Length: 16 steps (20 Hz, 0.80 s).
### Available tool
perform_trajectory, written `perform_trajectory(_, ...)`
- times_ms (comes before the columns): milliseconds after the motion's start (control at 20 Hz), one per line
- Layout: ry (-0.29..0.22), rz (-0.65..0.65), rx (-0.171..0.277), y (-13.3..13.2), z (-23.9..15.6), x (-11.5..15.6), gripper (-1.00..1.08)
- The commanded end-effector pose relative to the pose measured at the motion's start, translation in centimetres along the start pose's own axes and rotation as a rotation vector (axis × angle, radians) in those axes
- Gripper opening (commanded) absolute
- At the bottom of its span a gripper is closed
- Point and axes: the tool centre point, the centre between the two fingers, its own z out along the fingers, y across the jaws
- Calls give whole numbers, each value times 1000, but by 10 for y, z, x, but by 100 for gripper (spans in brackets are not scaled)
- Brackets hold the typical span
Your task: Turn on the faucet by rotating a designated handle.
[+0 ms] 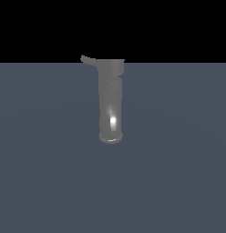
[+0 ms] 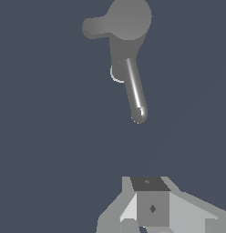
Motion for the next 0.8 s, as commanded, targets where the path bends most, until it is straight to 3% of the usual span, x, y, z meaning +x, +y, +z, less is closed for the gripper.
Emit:
perform_trajectory(0, 2, 57, 0, -10, 7, 7, -100)
perform_trajectory(750, 12, 397, 2, -61, 48, 62, -100)
